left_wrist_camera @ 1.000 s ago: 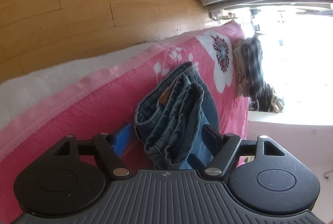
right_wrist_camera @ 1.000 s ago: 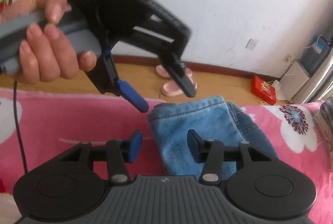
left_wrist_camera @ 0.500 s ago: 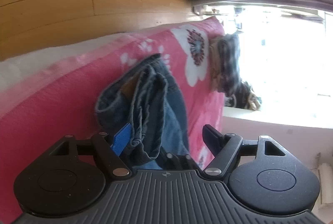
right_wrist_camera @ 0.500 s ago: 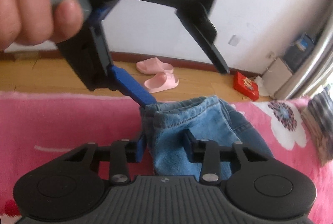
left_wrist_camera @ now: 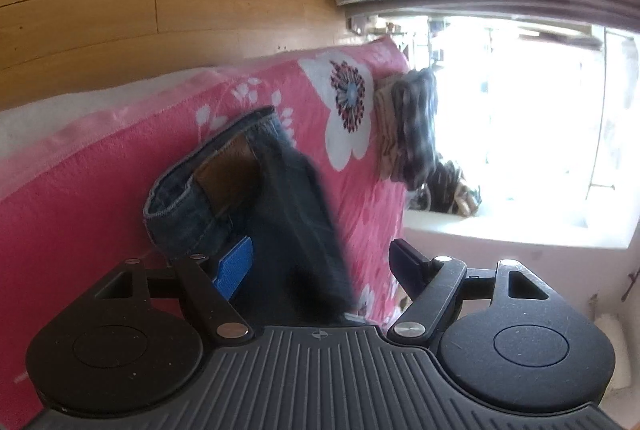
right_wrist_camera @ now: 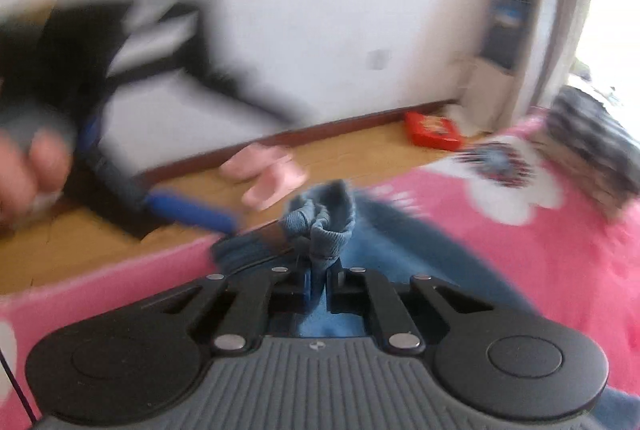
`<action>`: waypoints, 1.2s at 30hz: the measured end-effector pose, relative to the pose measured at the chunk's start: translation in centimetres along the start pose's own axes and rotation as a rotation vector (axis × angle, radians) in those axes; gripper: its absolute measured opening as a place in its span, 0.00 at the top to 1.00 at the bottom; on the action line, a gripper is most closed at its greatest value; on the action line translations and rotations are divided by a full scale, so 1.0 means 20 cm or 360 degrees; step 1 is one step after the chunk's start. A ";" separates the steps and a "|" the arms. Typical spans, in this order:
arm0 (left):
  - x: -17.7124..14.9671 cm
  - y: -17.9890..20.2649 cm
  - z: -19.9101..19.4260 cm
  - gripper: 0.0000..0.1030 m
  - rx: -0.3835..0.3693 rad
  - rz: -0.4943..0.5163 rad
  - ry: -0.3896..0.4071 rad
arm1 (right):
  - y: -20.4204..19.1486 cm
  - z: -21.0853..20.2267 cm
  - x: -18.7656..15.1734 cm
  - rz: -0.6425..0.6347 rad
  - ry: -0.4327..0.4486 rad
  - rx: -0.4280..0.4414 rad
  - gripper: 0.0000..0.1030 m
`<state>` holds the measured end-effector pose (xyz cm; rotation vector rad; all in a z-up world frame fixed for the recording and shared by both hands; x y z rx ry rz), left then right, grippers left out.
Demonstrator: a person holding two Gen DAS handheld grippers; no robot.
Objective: Fold clothes
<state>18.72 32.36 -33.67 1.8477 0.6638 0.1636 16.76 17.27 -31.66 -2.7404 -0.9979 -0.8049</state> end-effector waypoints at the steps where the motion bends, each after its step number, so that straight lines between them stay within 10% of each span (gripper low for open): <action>1: 0.01 -0.01 0.00 0.27 0.0000 -0.0007 0.0010 | 0.09 -0.08 0.03 0.0087 0.0039 -0.0045 0.93; 6: 0.02 -0.04 0.02 0.27 0.0020 -0.0020 0.0015 | 0.45 -0.57 0.21 0.0272 0.0394 -0.0450 0.93; 10: 0.04 -0.08 -0.01 0.27 0.0053 -0.0045 0.0036 | 0.31 -0.47 0.23 -0.0006 0.0421 -0.0580 0.93; 18: 0.07 -0.14 -0.07 0.27 0.0163 -0.0047 0.0062 | -0.26 0.37 -0.05 -0.0561 -0.0068 -0.0453 0.93; 36: 0.10 -0.18 -0.09 0.27 0.0246 -0.0037 0.0060 | -0.35 0.31 0.03 -0.0407 -0.0142 -0.0346 0.93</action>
Point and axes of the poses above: each gripper's, at about its wrist camera, not at the fingertips, and z roughly the way its jaws point, y to its right, x to its top, the point moved 9 cm from there along z, roughly the way its jaws point, and after that the axes turned 15 degrees about -y, right-handed, at the moved point
